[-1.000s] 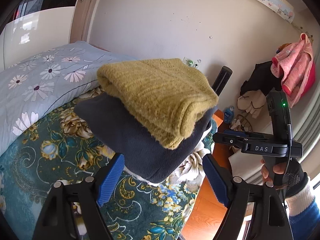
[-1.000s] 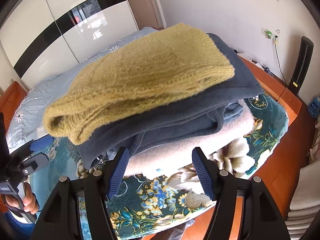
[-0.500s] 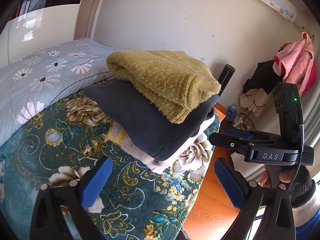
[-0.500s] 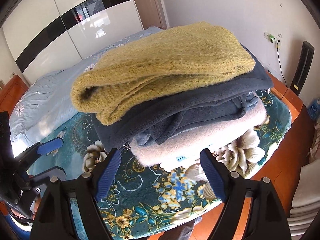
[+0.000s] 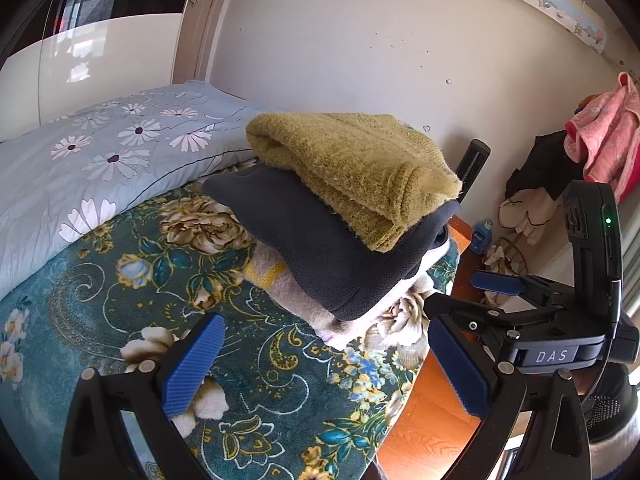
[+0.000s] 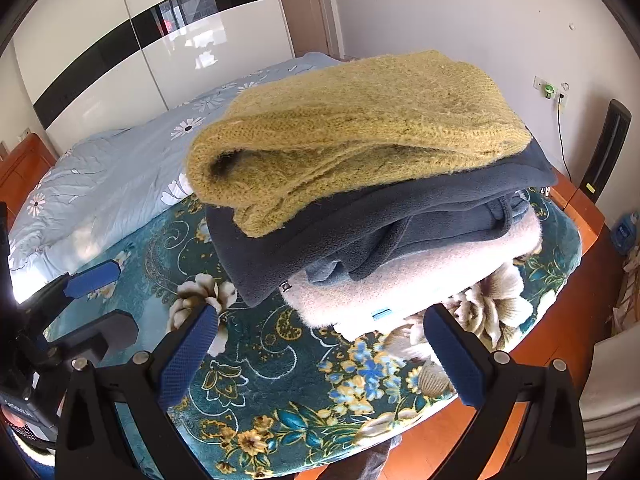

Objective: Fold clothes
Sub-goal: 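Open both tools and pull them back from the stacked sweater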

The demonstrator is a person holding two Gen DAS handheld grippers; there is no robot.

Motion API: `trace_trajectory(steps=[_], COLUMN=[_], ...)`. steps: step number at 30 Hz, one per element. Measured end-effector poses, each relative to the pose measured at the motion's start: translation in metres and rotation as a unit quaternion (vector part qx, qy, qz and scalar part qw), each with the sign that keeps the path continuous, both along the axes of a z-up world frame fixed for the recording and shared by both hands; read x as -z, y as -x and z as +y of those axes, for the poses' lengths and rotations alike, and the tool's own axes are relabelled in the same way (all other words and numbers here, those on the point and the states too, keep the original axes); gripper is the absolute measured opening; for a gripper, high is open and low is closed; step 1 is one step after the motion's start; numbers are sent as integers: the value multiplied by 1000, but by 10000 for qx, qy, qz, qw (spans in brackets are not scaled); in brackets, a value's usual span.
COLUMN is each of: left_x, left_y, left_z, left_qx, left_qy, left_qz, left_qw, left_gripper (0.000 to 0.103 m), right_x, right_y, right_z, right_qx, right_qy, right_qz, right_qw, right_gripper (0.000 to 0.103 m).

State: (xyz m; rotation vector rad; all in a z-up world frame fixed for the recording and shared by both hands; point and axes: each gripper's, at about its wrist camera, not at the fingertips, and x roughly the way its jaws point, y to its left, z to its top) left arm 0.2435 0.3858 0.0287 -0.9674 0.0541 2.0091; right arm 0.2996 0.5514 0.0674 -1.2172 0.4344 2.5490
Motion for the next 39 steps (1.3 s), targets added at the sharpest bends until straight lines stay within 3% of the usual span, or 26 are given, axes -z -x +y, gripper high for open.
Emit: trace_trajectory(steps=[9,14,23,28,39], left_x=[5,4,5,6,14], left_y=[1,-3,-3,-8,-12], left_z=[-8,-15,-29,-33,-28], left_qx=[-37,-236,-428,-568,-562], left_qy=[-57,55,182,379,626], left_qz=[-197,76,171,493,506], left_qw=[9998,9997,9988,9964,9952], left_gripper=[103,103,103,103,103], right_x=[0,-3,-7,-9,-8], right_y=[0,-5,-13,-17,-20], right_z=[-20,-30,-41,-45,-47], right_qx=[44,187,430,605,730], right_qy=[-256,-366,-623,-919,-929], right_qz=[-134,-72,-4,-46,-45], right_qw=[9996,9991,9971,9939,9930], right_gripper=[103,103,103,103,103])
